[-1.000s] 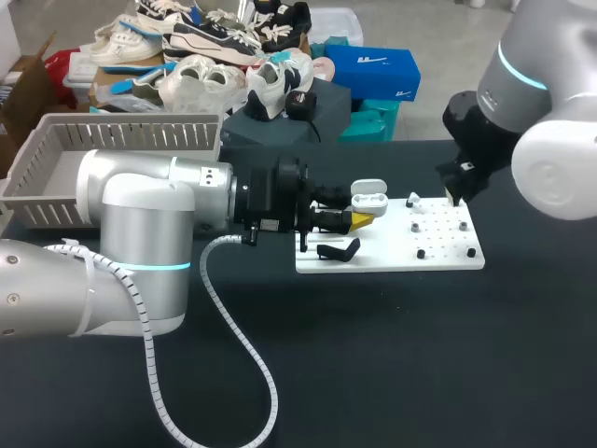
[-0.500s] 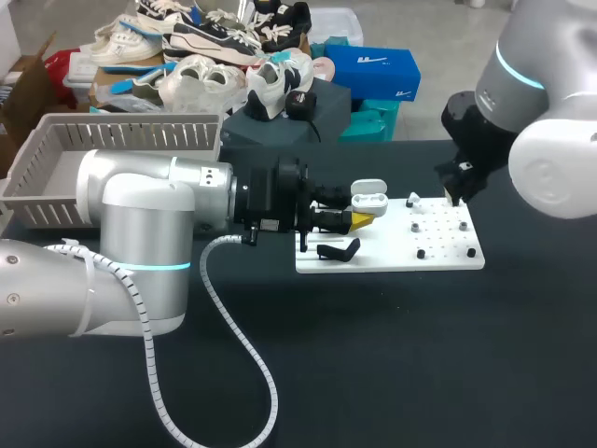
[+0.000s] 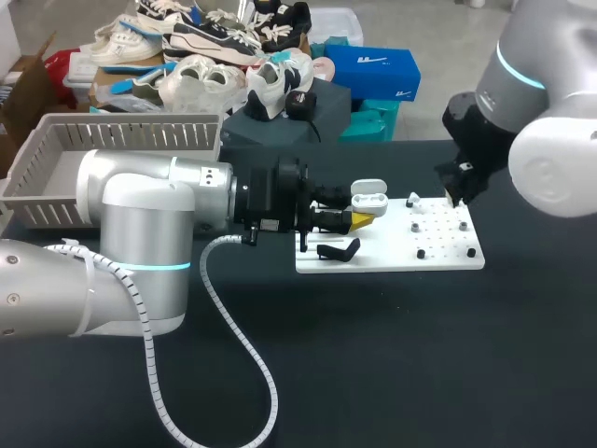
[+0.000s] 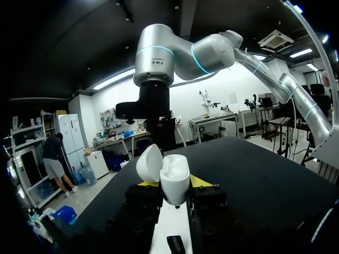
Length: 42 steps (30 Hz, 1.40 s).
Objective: Pick up each earbud case from the left stands, insert the matching earbuds, close the lid, and place the case in the box.
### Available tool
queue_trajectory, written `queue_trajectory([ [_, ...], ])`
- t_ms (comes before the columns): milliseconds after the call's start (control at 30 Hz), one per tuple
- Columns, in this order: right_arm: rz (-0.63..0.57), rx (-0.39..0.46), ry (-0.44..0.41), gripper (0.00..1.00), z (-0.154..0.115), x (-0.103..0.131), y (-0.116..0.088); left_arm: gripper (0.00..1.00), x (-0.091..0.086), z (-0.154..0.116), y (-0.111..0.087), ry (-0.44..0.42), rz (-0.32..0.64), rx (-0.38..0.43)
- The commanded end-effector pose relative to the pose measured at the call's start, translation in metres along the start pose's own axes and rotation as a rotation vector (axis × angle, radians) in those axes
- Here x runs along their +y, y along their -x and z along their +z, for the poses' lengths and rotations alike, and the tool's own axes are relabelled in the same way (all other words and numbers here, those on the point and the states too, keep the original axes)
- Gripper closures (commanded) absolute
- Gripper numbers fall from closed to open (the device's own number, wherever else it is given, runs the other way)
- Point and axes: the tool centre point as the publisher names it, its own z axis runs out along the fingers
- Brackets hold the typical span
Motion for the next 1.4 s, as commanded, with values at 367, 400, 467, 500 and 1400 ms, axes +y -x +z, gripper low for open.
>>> queue_trajectory([
  [367,0.469,0.002,-0.139,1.00,-0.065,0.042,-0.051,1.00,0.001,0.000,0.000,-0.003,0.000,0.000],
  [400,0.489,-0.005,-0.144,1.00,-0.071,0.049,-0.055,1.00,0.001,0.000,0.000,-0.003,0.000,0.000],
  [467,0.544,-0.004,-0.161,1.00,-0.078,0.063,-0.061,1.00,0.001,0.000,0.000,-0.003,0.000,0.000],
  [500,0.569,-0.006,-0.159,1.00,-0.081,0.068,-0.063,1.00,0.001,0.000,0.000,-0.003,0.000,0.000],
  [1400,0.720,-0.004,-0.275,1.00,-0.136,0.157,-0.047,1.00,0.001,0.000,0.000,-0.003,0.000,0.000],
])
